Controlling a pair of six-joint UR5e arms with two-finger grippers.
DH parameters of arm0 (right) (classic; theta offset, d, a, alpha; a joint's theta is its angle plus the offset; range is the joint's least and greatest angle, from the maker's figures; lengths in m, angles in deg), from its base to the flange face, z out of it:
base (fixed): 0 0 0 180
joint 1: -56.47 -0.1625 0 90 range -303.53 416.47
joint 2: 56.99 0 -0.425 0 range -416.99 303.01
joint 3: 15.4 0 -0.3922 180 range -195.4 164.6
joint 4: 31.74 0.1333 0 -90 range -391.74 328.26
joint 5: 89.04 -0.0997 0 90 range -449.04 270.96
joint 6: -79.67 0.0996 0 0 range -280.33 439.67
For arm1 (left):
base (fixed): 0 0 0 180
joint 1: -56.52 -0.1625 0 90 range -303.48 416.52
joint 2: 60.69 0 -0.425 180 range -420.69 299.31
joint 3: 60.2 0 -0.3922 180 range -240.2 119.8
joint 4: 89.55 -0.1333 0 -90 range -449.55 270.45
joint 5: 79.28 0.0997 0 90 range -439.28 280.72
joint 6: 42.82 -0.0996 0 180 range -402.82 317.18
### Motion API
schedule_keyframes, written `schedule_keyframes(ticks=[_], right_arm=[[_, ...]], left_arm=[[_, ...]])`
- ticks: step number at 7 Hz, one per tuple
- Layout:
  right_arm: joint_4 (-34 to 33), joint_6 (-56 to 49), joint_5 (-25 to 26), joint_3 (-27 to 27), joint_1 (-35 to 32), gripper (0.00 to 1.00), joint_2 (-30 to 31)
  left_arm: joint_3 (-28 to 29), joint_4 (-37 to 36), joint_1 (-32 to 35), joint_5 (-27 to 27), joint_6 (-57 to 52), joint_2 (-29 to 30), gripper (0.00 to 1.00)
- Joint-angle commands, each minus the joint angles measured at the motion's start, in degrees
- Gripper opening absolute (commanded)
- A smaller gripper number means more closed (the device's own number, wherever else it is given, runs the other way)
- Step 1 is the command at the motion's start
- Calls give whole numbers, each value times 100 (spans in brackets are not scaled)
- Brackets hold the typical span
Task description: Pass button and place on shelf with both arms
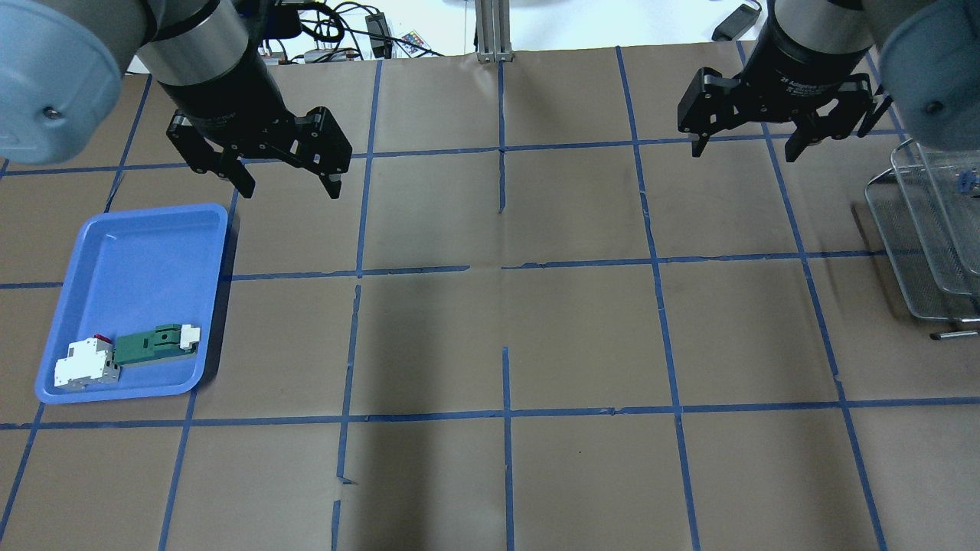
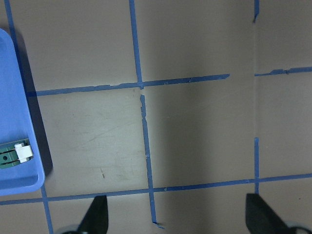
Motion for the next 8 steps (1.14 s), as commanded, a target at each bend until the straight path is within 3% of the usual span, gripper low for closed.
schedule_keyframes(ticks=[1,8], right_arm=[[2,293,-59,-31,-185,100,-7],[-16,293,-59,-119,-185,100,11]], left_arm=[[9,2,0,-7,-2,-1,100],[1,2,0,-7,-19,-19,100]])
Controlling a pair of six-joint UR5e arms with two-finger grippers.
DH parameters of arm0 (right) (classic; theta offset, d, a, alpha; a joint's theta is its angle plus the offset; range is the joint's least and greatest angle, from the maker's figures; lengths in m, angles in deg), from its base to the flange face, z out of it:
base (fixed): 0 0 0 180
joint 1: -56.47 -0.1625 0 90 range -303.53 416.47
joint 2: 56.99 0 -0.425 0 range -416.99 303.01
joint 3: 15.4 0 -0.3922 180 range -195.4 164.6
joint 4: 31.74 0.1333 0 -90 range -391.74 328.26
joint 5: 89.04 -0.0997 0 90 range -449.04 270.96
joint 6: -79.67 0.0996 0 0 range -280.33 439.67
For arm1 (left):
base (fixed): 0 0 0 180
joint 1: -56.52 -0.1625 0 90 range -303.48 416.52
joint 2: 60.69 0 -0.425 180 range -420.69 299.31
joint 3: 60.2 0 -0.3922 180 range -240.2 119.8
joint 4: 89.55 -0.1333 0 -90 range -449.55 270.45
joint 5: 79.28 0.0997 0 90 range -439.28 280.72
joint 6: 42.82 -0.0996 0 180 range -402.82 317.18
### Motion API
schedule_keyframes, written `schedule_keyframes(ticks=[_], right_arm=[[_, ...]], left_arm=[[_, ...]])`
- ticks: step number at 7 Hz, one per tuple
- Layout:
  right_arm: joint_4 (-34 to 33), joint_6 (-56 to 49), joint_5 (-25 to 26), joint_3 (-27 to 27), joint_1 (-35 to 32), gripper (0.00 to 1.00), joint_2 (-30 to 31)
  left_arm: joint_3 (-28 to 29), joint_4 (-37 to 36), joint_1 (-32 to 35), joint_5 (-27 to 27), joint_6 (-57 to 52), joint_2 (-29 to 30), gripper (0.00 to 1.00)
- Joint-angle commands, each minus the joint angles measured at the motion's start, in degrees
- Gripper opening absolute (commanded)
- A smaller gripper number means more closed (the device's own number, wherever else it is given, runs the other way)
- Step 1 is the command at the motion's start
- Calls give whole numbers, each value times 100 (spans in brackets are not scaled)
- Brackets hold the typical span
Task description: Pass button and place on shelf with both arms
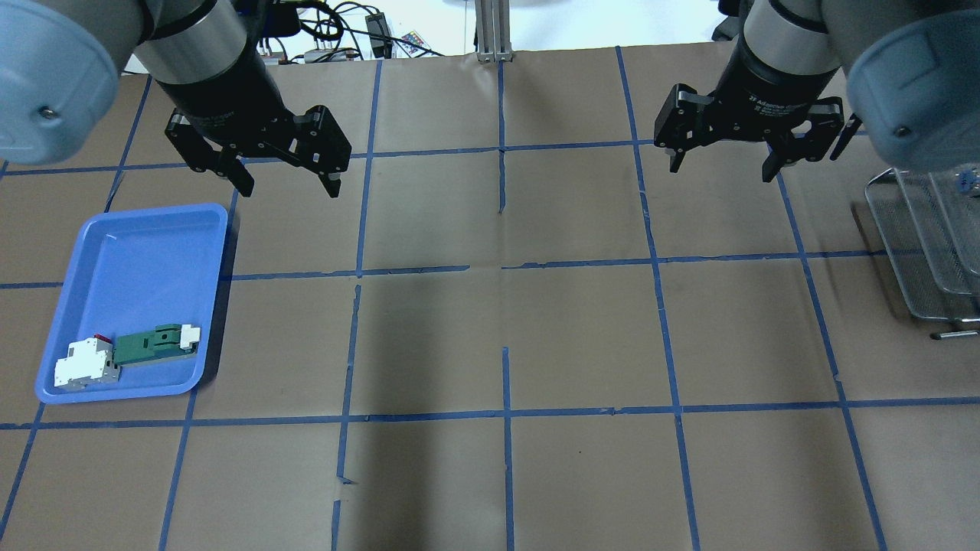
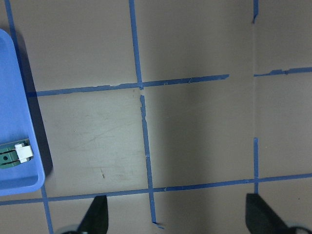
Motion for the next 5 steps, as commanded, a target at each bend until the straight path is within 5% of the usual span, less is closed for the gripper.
schedule_keyframes(ticks=[1,5], right_arm=[[-63,-107,46,-5,-1,100,20],[16,-785,178,-13,-10,100,29]], left_arm=[[-4,11,0,5,-8,-11,100],[-4,11,0,5,-16,-28,100]])
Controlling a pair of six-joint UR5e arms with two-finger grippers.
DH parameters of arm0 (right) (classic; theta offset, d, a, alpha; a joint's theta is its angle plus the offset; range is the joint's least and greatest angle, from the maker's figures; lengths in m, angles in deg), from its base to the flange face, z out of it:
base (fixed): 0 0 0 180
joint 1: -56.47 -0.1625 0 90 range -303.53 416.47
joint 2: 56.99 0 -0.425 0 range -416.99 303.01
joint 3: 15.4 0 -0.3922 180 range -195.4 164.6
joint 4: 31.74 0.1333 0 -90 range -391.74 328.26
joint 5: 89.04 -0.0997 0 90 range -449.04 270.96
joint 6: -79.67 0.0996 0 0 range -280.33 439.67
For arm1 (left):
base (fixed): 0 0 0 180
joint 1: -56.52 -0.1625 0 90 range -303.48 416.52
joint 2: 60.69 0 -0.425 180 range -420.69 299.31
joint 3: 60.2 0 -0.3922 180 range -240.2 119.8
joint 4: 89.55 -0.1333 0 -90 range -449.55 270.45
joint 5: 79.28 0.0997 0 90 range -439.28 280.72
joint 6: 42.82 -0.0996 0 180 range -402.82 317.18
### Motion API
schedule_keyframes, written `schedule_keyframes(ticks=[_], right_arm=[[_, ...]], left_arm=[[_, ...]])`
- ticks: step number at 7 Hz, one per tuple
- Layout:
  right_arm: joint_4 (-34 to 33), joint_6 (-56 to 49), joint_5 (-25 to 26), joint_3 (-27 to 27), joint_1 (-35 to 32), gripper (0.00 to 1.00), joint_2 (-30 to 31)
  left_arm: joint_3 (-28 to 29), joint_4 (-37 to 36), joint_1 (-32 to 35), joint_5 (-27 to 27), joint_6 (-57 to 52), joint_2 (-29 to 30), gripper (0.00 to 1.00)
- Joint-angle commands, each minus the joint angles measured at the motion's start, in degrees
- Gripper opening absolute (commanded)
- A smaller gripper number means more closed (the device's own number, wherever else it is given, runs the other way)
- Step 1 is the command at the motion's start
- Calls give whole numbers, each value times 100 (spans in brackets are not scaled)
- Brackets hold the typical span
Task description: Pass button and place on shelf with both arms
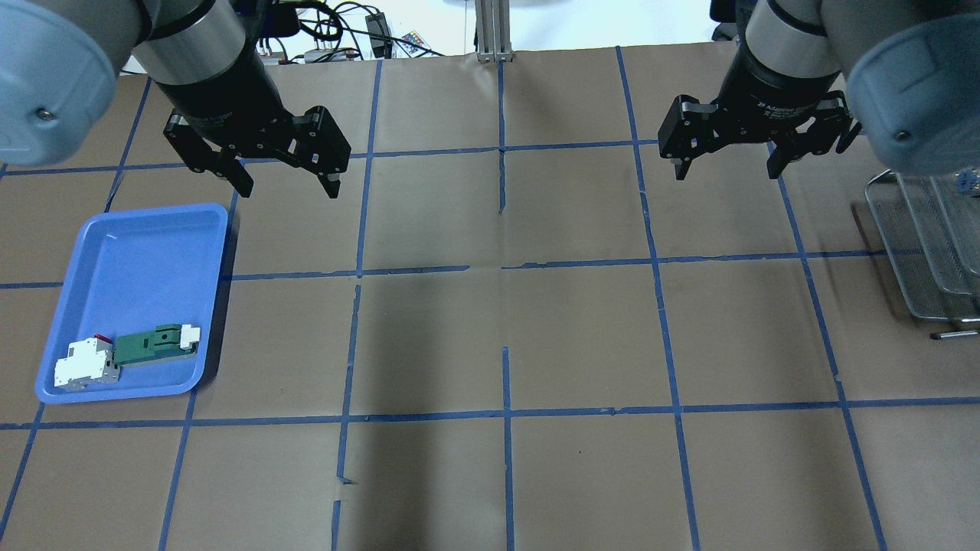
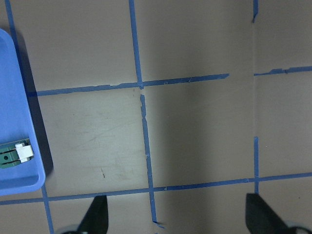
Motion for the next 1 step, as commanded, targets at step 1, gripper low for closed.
schedule_keyframes(ticks=[1], right_arm=[[0,-22,19,3,-1,100,-4]], left_arm=[[0,10,0,5,-7,-6,100]])
